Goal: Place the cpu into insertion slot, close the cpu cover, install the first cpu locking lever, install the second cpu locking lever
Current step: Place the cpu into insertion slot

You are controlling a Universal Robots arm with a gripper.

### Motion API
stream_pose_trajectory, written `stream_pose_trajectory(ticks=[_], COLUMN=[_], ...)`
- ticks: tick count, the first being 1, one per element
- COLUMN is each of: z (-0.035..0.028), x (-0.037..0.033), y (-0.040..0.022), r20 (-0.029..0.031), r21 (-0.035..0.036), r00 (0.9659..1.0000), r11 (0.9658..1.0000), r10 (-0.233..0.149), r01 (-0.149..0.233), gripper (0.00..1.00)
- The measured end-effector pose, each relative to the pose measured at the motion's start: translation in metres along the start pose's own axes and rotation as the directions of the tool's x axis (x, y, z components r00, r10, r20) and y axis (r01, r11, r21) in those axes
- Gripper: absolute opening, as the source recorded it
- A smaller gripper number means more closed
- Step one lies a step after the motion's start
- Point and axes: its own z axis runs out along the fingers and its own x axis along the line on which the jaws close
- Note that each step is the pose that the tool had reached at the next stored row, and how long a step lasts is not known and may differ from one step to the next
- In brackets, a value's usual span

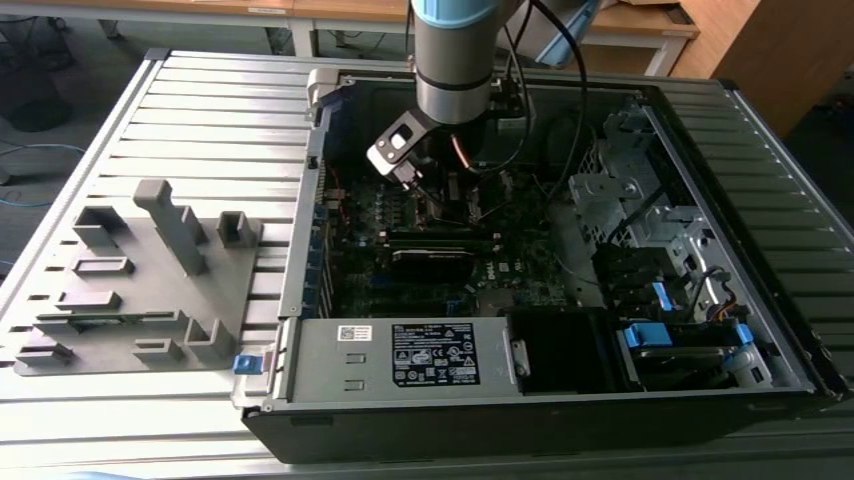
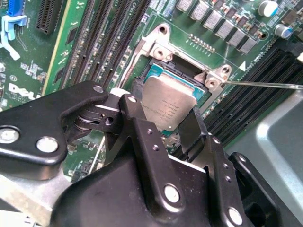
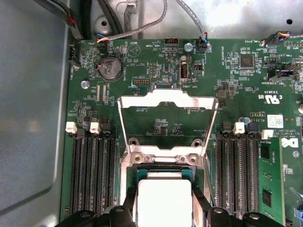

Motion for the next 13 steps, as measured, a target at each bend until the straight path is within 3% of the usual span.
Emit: stream_pose_trajectory(ticks=[13], z=[0.0033], x=[-0.0003], y=[-0.0004], r20=[0.0003], r21=[0.0001], r00=[1.0], r11=[1.0], r10=[0.001], r01=[-0.001], gripper=[0.54])
